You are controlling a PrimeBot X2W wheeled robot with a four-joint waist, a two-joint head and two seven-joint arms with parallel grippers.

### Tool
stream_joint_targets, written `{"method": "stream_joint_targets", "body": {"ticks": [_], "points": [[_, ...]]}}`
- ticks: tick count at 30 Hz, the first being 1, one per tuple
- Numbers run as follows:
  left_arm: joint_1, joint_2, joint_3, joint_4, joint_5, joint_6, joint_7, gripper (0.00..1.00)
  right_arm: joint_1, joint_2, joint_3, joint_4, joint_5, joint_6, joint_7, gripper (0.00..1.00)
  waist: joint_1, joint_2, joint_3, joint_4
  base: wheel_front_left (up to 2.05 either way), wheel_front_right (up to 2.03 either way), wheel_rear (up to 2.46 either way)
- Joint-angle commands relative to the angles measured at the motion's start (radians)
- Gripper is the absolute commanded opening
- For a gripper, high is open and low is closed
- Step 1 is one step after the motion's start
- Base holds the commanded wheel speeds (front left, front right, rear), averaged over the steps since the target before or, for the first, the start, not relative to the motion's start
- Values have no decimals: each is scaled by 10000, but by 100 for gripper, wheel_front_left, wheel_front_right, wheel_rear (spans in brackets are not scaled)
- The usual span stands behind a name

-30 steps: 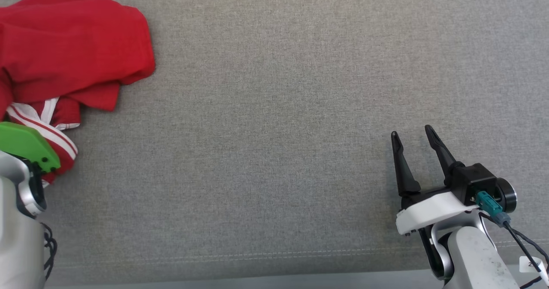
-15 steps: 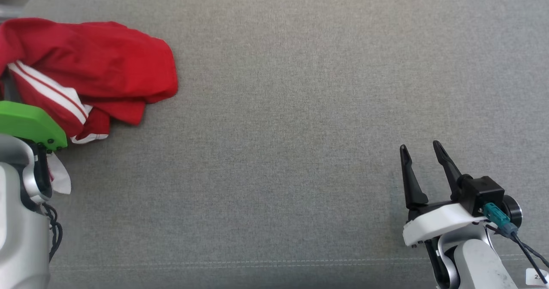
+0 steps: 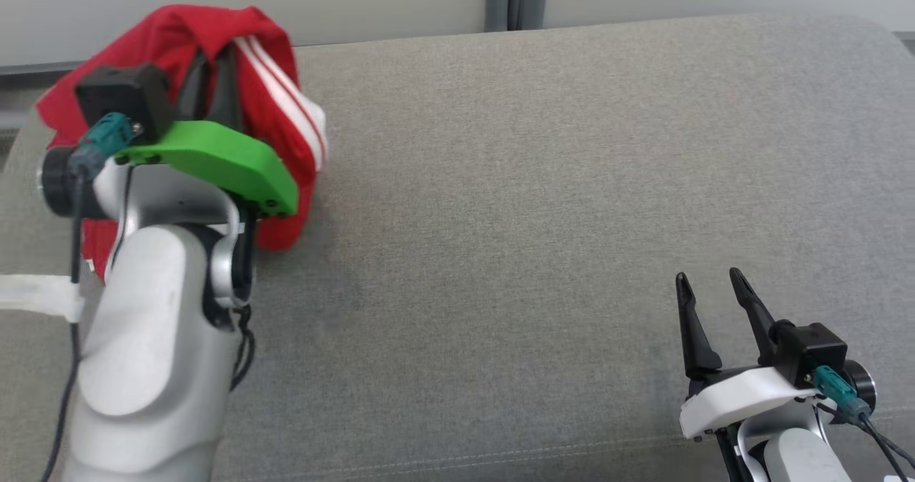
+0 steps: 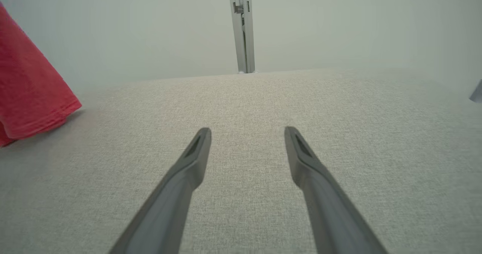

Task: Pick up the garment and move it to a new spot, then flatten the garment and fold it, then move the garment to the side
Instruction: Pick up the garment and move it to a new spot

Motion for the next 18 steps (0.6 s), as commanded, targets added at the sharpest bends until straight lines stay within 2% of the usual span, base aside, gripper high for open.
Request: {"method": "stream_joint_targets", "body": {"ticks": [1,4,8,13,18], "points": [[-266,-279,-242,-129,42,-66,-10,0,165,-30,-37,4,108,1,-27,100,0,-1,-389,-543,0,0,0],[-552,-845,-844,-203,68,-191,-75,0,198,-32,-55,17,89,1,-27,100,0,-1,-458,-844,0,0,0],[-801,-1307,-1616,-224,-215,-271,-79,0,177,-29,65,23,105,1,-27,100,0,-1,-470,-1295,0,0,0],[-943,-1473,-2465,112,-757,-48,-178,0,73,-29,244,28,153,1,-28,100,0,-1,-274,-1841,0,0,0],[-802,-1487,-3351,1102,-1491,186,-246,0,-32,-27,415,21,208,1,-28,100,0,-1,39,-2302,0,0,0]]}}
